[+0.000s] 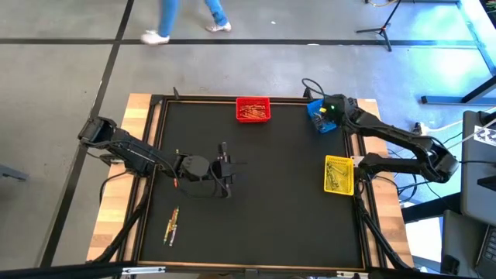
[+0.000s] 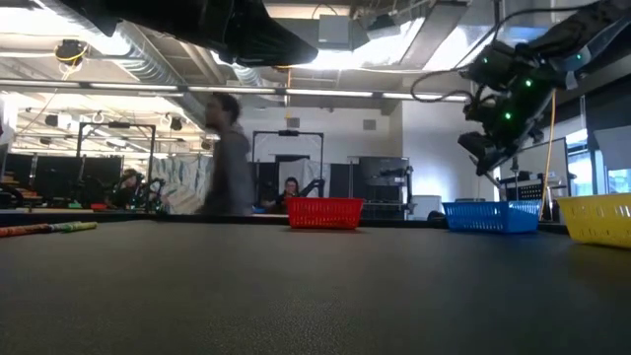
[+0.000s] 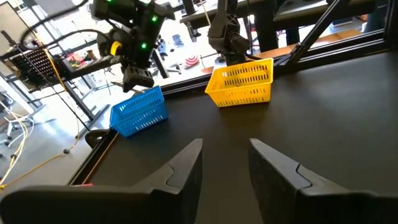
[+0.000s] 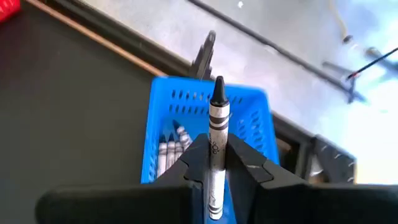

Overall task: Sort crayons
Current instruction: Put the black crayon into the blue bin, then put the green crayon into the yellow bin

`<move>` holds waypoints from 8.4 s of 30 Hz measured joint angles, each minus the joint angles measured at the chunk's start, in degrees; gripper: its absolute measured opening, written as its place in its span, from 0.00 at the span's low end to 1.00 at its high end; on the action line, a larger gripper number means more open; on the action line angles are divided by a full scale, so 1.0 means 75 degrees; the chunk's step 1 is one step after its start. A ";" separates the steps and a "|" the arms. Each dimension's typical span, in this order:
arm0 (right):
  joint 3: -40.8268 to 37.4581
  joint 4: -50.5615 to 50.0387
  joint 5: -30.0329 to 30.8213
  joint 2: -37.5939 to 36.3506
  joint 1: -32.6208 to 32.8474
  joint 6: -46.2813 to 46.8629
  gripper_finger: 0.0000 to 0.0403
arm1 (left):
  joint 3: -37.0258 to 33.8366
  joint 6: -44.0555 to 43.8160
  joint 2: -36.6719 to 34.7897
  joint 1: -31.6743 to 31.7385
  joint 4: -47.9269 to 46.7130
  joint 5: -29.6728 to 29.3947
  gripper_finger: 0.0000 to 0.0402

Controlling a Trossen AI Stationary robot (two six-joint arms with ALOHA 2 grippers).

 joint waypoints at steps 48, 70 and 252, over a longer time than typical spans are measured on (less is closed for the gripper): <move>-0.0719 0.2261 -0.2962 -0.0735 0.0344 -0.0011 0.33 | -0.0003 -0.0004 0.0003 0.0015 0.0146 0.0000 0.30; -0.0722 0.6545 -0.2684 0.0709 0.5632 -0.0408 0.33 | -0.0003 -0.0385 0.0003 0.0015 -0.0170 -0.0613 0.30; -0.0716 0.7296 -0.2518 0.1795 0.5937 -0.0012 0.33 | 0.0317 -0.4156 0.0524 0.0230 -1.1027 0.0571 0.30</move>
